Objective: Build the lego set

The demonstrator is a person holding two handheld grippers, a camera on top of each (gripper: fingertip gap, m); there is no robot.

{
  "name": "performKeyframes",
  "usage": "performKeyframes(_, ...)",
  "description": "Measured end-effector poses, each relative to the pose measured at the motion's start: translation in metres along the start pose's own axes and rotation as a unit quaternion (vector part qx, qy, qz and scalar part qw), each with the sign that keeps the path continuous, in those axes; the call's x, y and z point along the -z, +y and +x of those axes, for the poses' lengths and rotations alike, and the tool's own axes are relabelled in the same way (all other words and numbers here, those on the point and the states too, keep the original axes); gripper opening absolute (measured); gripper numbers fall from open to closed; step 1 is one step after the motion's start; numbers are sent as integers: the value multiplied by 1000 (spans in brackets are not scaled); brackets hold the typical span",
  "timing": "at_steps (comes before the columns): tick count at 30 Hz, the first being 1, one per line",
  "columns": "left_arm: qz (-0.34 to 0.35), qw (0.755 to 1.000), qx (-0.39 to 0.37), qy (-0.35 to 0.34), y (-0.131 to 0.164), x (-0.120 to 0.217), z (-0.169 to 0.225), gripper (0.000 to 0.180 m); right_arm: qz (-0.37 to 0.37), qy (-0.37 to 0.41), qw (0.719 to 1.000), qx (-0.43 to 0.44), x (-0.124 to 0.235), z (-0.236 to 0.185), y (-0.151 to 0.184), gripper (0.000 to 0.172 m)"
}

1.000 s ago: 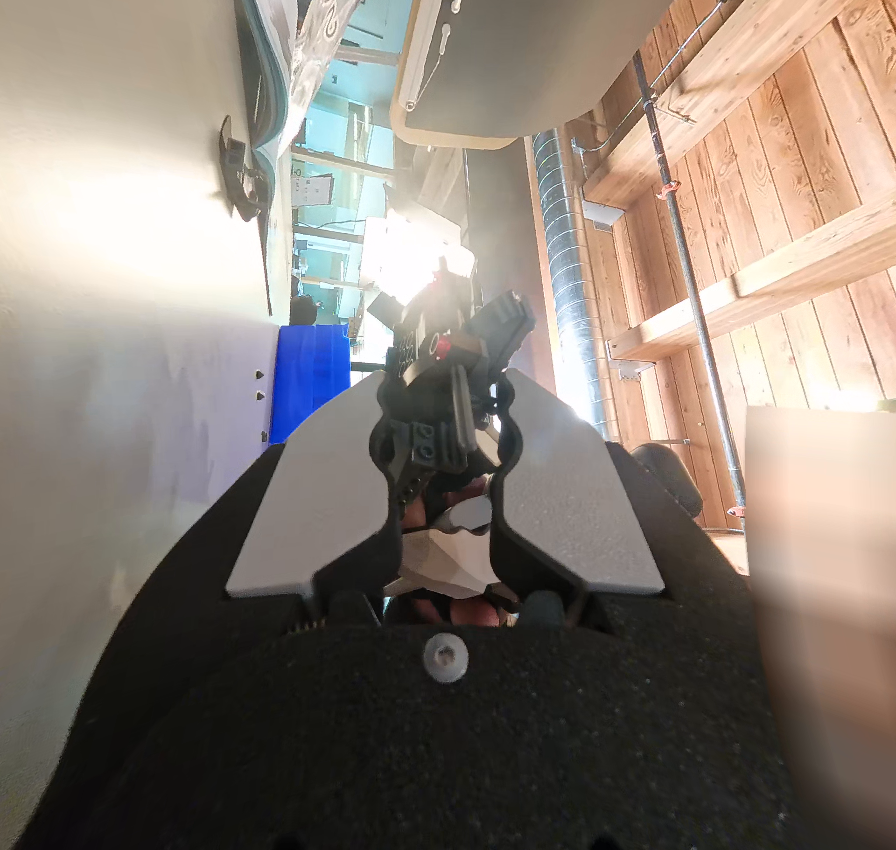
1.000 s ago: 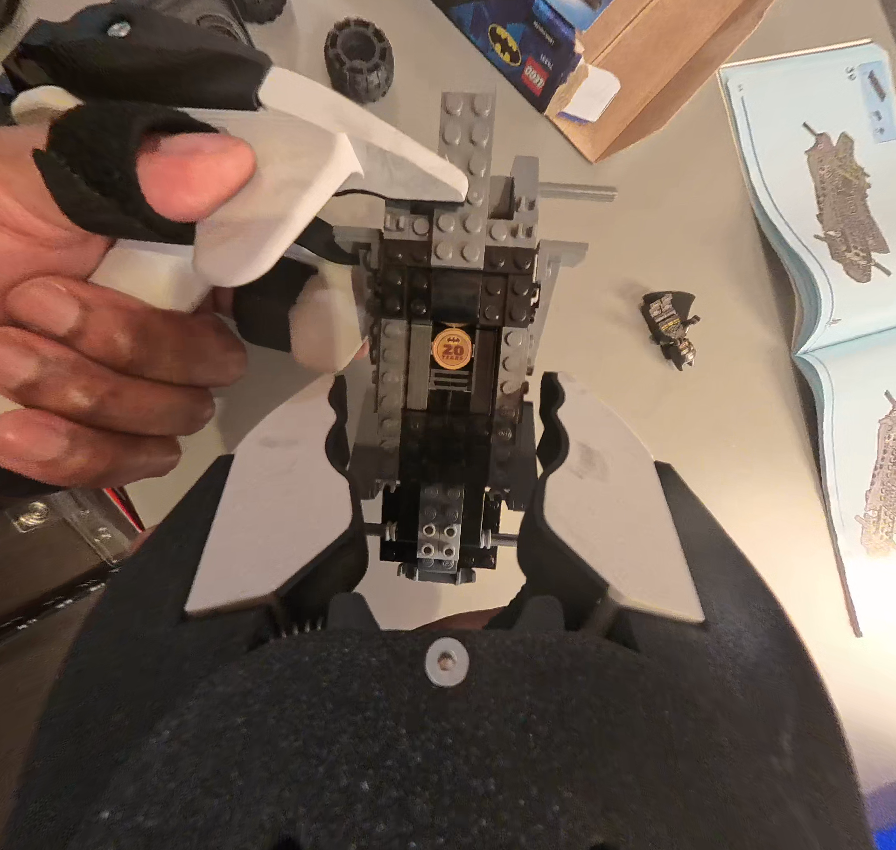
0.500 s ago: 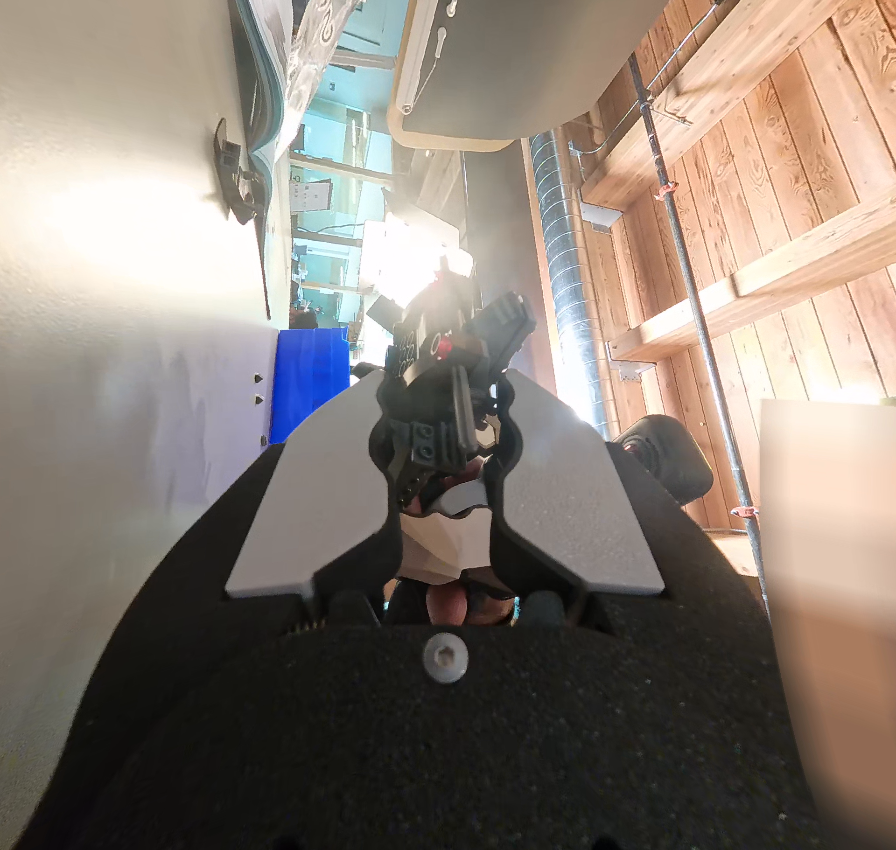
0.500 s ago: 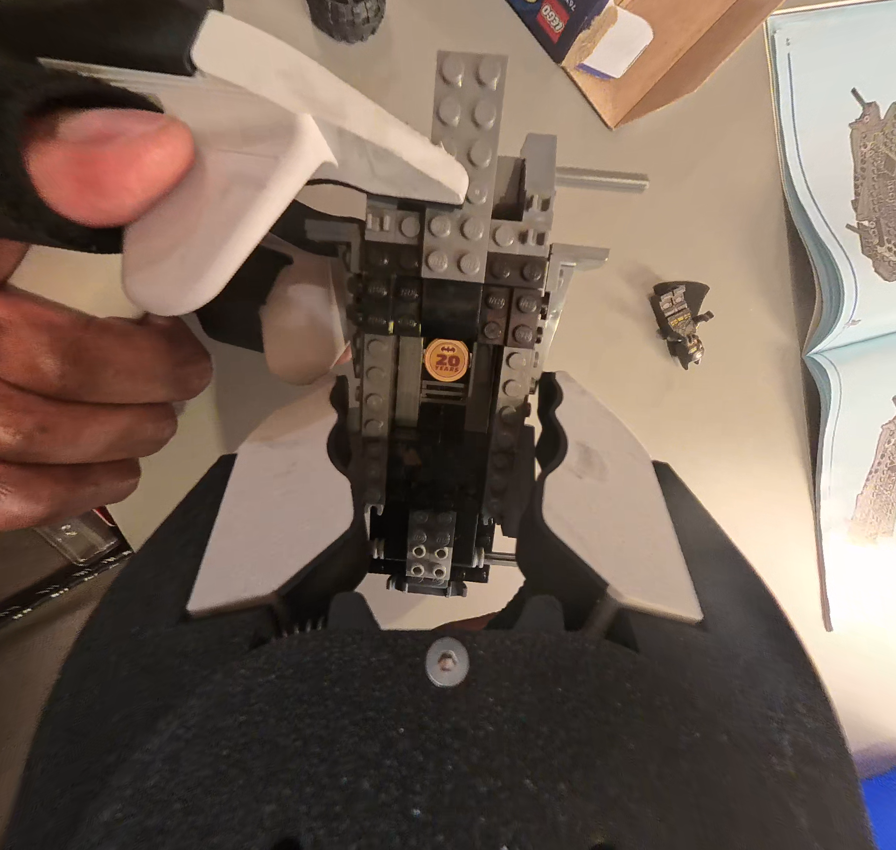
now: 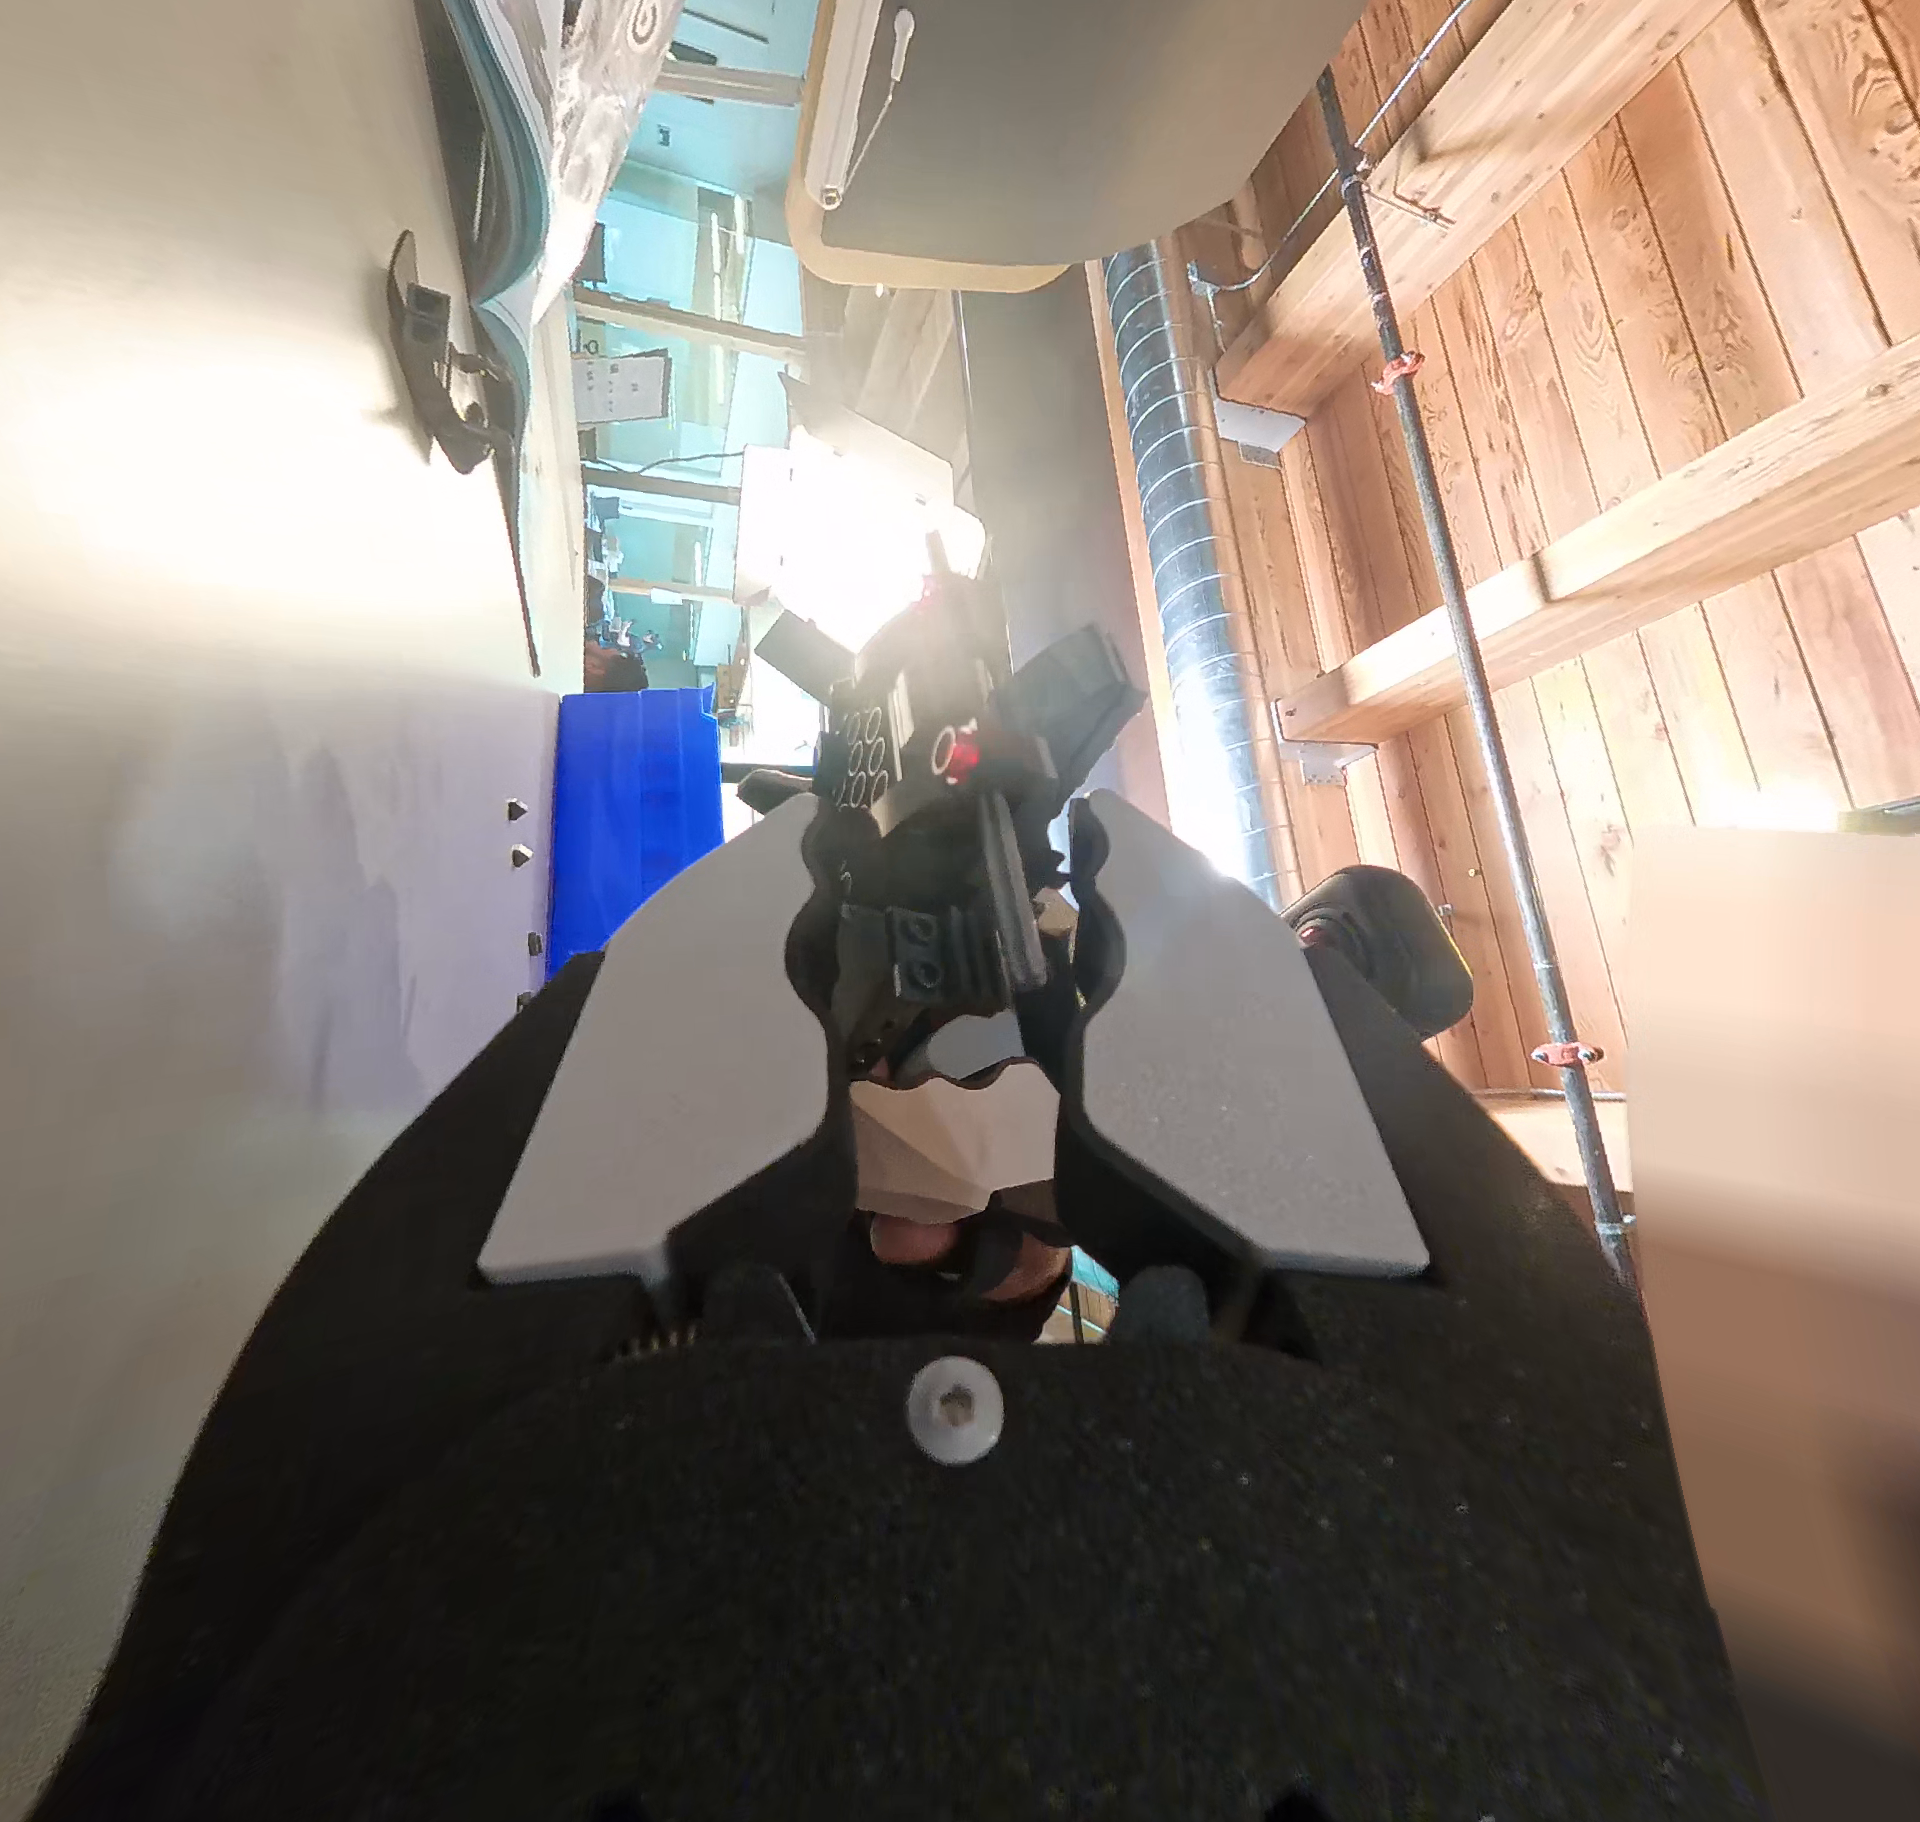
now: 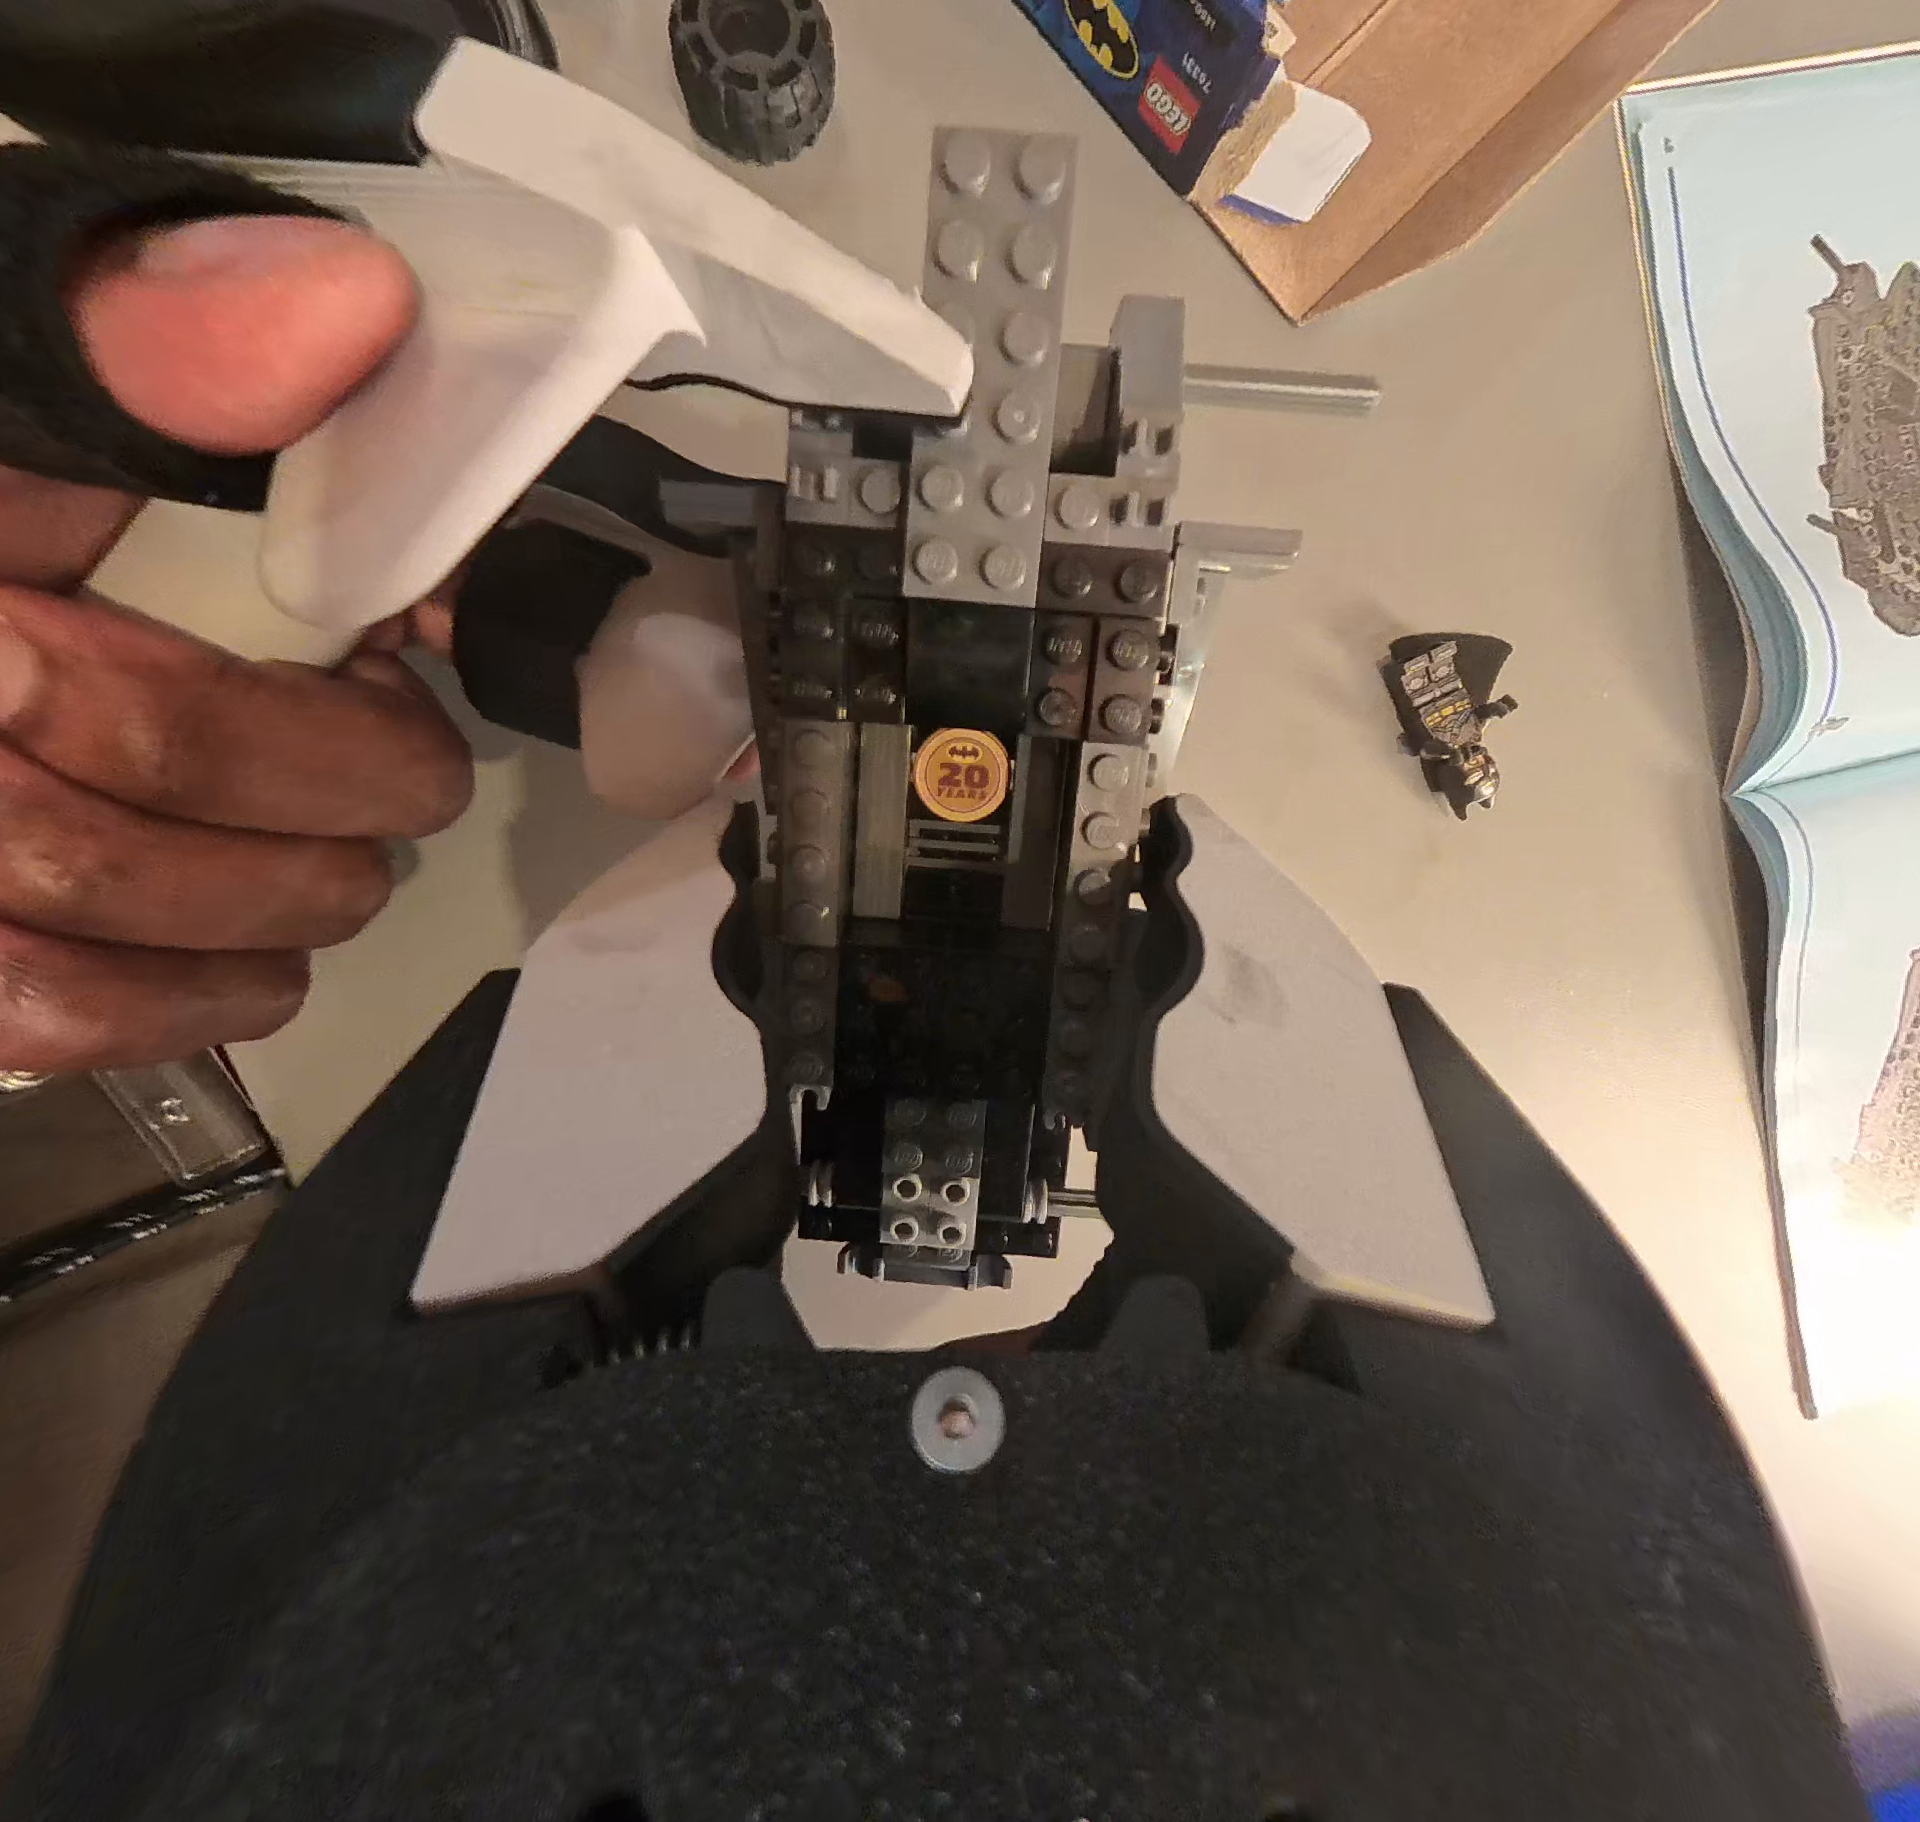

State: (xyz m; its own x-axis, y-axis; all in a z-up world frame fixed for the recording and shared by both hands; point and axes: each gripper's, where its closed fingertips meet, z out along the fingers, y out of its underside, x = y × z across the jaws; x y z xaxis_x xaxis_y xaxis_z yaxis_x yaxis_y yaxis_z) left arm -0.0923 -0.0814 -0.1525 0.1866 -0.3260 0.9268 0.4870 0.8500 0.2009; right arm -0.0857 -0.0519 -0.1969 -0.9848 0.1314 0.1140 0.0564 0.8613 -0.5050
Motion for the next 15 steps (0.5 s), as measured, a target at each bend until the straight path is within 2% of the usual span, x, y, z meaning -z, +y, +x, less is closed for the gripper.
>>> performKeyframes(6,-24,1000,-13,7,6,-4,6,43,3,-14,1000,5,8,5,-1,70)
performKeyframes(15,-45,998,-45,12,11,-2,15,55,7,-51,998,26,28,19,-5,70)
